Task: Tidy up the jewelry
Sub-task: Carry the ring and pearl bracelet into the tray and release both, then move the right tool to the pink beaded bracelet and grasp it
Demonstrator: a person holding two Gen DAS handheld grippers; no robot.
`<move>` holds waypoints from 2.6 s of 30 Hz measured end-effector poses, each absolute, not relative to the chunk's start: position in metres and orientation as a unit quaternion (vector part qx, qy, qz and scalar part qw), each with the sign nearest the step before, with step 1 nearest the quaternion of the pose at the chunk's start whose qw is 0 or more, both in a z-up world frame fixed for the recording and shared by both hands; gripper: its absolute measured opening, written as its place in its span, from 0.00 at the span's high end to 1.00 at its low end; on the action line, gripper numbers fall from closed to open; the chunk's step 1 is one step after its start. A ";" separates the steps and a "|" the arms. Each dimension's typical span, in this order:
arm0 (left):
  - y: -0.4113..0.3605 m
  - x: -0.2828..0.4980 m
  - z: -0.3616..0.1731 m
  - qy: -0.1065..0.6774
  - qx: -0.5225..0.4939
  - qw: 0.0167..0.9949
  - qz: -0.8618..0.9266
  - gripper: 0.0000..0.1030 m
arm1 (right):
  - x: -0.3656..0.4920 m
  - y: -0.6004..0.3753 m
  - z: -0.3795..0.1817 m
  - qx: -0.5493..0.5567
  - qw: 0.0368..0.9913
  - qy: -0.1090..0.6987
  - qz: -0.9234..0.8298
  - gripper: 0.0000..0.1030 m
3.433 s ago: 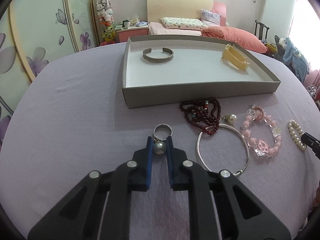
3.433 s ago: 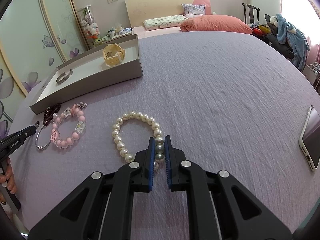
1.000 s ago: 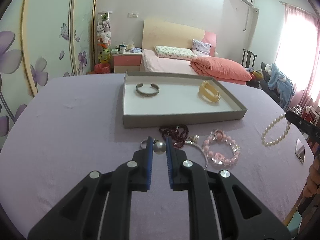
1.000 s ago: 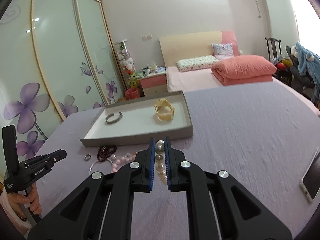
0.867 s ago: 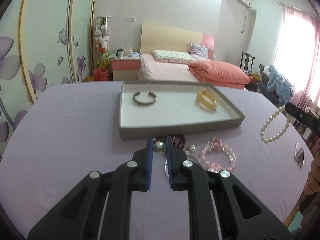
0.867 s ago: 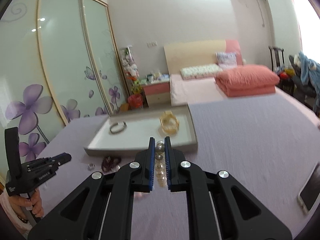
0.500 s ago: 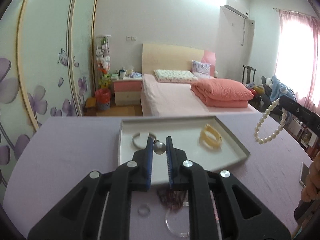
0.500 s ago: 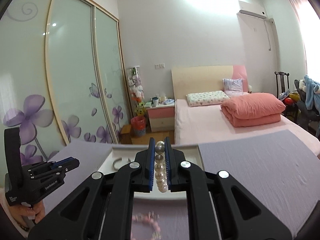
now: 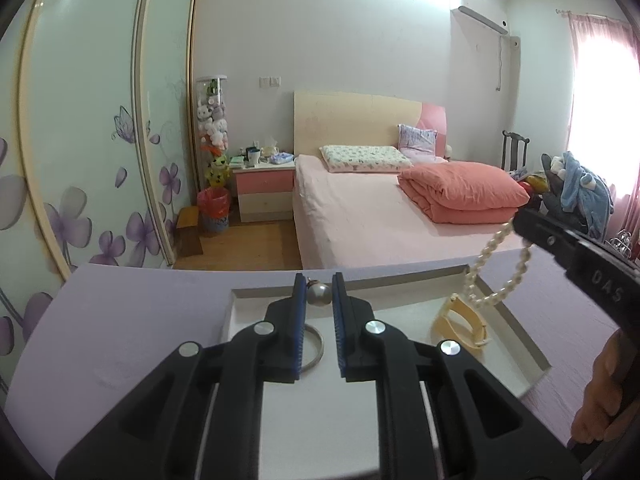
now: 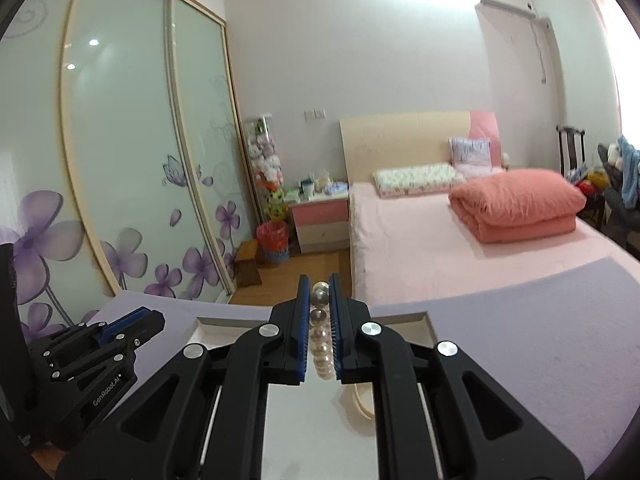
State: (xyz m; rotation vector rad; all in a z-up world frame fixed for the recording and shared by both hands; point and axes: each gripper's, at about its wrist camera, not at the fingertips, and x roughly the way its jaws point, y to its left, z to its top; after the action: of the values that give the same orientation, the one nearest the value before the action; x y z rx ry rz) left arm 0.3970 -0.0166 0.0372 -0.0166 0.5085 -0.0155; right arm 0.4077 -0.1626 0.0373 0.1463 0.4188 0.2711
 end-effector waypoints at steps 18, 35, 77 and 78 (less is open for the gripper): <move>-0.015 0.459 -0.011 0.303 -0.015 0.953 -0.001 0.85 | 0.462 -0.148 -0.006 0.095 0.940 0.303 0.122 0.84; -0.012 0.446 -0.012 0.295 -0.017 0.955 0.005 0.67 | 0.458 -0.158 -0.005 0.101 0.945 0.295 0.103 0.70; 0.046 0.199 -0.014 0.254 -0.041 0.965 0.043 0.25 | 0.293 -0.162 -0.060 0.015 0.912 0.390 0.122 0.59; 0.047 0.199 -0.016 0.255 -0.041 0.965 0.043 0.25 | 0.294 -0.162 -0.062 0.012 0.911 0.395 0.120 0.62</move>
State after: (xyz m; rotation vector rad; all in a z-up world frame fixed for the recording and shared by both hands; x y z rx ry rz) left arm 0.1994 0.0466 -0.0156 -0.0826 0.5168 0.0873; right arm 0.2936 -0.1615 -0.0619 0.0243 0.8138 0.2484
